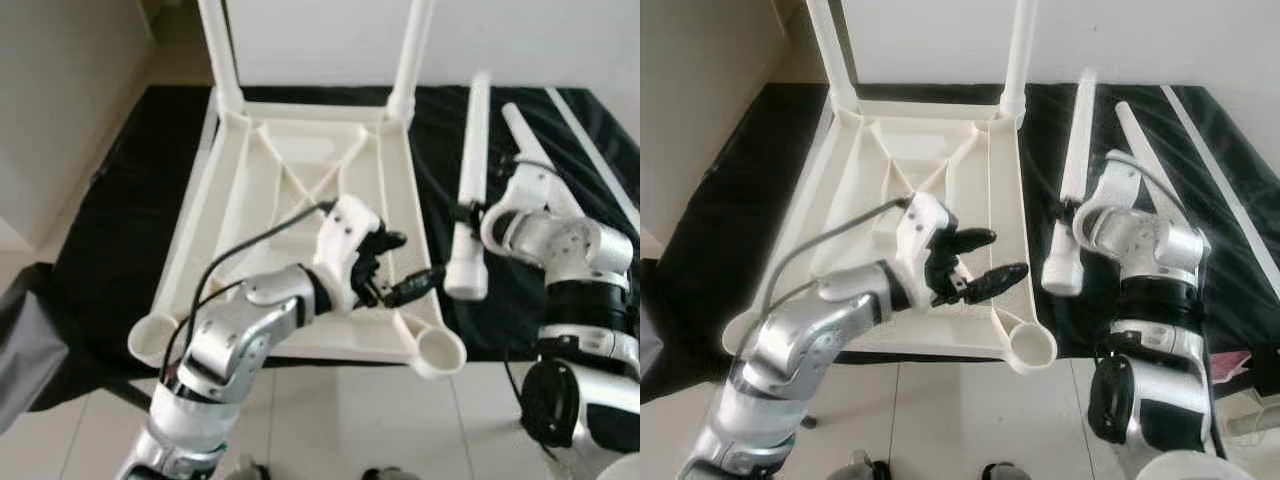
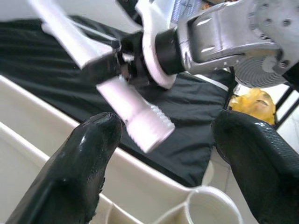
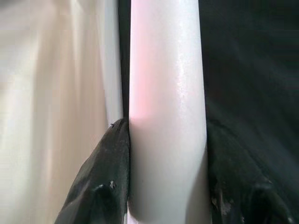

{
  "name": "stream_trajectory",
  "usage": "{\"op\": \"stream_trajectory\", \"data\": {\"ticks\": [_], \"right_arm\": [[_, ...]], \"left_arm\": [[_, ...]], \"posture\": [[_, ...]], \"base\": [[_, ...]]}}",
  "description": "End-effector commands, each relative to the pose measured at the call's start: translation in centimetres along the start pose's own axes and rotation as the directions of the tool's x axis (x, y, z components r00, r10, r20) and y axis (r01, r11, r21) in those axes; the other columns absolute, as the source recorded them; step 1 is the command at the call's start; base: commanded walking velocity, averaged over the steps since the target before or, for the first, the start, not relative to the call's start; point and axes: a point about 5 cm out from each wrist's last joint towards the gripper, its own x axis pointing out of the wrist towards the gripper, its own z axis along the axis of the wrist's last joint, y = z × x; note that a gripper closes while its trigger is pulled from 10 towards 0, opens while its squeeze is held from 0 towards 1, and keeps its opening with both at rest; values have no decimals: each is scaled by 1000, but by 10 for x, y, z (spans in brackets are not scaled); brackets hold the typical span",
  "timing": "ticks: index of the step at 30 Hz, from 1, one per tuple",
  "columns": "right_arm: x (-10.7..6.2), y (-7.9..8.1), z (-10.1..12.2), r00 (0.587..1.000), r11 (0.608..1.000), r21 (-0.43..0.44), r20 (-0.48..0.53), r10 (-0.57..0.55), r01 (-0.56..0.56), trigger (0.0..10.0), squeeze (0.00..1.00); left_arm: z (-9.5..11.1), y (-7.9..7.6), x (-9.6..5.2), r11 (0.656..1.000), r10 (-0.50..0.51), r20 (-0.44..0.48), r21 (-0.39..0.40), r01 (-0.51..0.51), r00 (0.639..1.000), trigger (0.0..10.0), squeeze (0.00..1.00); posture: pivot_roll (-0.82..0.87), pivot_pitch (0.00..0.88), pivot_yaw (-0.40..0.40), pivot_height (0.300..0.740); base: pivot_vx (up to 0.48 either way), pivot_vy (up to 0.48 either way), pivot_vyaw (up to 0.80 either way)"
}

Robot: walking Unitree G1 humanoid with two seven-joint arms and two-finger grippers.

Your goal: Building children table

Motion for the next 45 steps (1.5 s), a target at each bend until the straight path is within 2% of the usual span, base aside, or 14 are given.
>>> {"op": "stream_trajectory", "data": {"ticks": [1,5,6,10,15,22,26,30,33,34,37,40,43,45], "right_arm": [[-6,-3,10,996,1000,13,93,-4,3,10000,0],[-8,-2,14,990,999,42,138,9,-15,10000,0],[-12,-2,19,976,997,63,215,21,-35,10000,0],[-17,-1,20,959,995,72,281,41,-63,10000,0],[-25,10,2,921,990,-19,363,139,-142,10000,0],[-34,22,-2,866,960,-14,429,258,-279,10000,0],[-39,28,-6,839,945,-77,441,319,-319,10000,0],[-45,38,-10,801,910,-108,442,405,-401,10000,0],[-50,45,-12,769,877,-150,431,473,-456,10000,0],[-50,45,-12,769,877,-150,431,473,-456,10000,0],[-57,55,-15,724,825,-221,398,563,-520,10000,0],[-59,60,-18,709,804,-225,382,592,-550,10000,0],[-60,68,-27,689,765,-234,335,642,-600,10000,0],[-59,71,-31,683,751,-240,314,660,-615,10000,0]], "left_arm": [[-1,3,4,999,22,-5,33,-22,1000,10000,0],[-1,7,7,998,47,-8,45,-47,999,10000,0],[-3,17,12,990,129,-27,62,-127,991,10000,0],[-2,32,17,970,232,-44,88,-227,972,10000,0],[7,60,17,926,369,0,91,-367,930,10000,0],[16,72,20,908,409,46,79,-411,912,10000,0],[20,84,24,891,443,55,85,-446,895,10000,0],[18,94,31,876,482,-9,-28,-482,876,10000,0],[20,96,38,863,503,-18,-39,-504,864,10000,0],[20,96,38,863,503,-18,-39,-504,864,10000,0],[28,91,49,880,474,-2,-18,-474,880,10000,0],[32,89,53,894,448,6,21,-448,894,10000,0],[39,87,61,937,345,19,45,-346,938,10000,0],[44,87,64,941,333,24,49,-334,943,10000,0]], "posture": [[-42,39,0,740],[-48,34,3,740],[-50,28,4,740],[-50,28,4,740],[-62,21,9,740],[-78,15,20,740],[-82,10,27,740],[-98,0,40,740],[-104,0,41,740],[-104,0,41,740],[-104,0,37,740],[-100,0,30,740],[-98,0,20,740],[-97,0,19,740]], "base": [[0,0,0],[0,0,0],[0,0,0],[0,0,0],[0,0,0],[0,0,0],[0,0,0],[0,0,0],[0,0,0],[0,0,0],[0,0,0],[0,0,0],[0,0,0],[0,0,0]]}}
